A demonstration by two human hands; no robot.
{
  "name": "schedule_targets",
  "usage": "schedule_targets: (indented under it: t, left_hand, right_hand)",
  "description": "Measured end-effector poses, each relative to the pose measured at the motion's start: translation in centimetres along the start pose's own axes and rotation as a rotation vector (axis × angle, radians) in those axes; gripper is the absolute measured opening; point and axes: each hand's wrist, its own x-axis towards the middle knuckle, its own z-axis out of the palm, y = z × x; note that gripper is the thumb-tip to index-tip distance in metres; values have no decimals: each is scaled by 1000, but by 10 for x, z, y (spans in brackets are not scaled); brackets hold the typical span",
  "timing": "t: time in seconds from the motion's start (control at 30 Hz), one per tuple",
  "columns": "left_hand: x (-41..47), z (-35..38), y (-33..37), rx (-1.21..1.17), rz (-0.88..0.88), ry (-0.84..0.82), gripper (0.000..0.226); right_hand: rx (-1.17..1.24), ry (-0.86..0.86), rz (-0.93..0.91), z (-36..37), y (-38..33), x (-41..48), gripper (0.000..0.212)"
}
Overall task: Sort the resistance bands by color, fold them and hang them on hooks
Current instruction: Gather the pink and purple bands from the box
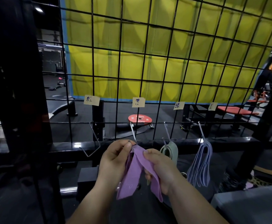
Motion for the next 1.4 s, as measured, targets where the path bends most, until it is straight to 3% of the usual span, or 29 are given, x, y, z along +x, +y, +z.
schedule_targets:
  t: [0.17,0.37,0.5,0.67,0.9,1.03,1.13,1.27,1.4]
  left_hand:
    - [1,3,8,-47,-27,24,21]
    - [2,4,12,-60,39,67,20]
    - [1,5,11,-168,15,54,15]
    - [-10,7,0,-168,-8,43,18]
    - [-22,6,-16,-87,-79,78,38]
    - [-27,8,-16,-127,-102,110,29]
    - [-29,10,-17,-116,-133,116,21]
    - [-28,14,-12,-151,-158,108,23]
    - [-24,12,-5,-193,-184,69,23]
  right_hand:
    - [-20,62,-15,-1,-2,2,17]
    - [-174,-75,-44,-1,6,0,18]
    - [-299,-75,-90,-1,11,2,7]
    - [-375,-11,-120,-3,21,1,27]
    - [-297,4,-51,-6,26,0,39]
    - [-205,-28,-15,-14,28,3,17]
    - [-188,-44,1,-17,29,3,13]
    - [-211,-73,1,-14,31,1,18]
    - [-131,-48,16,-11,32,0,38]
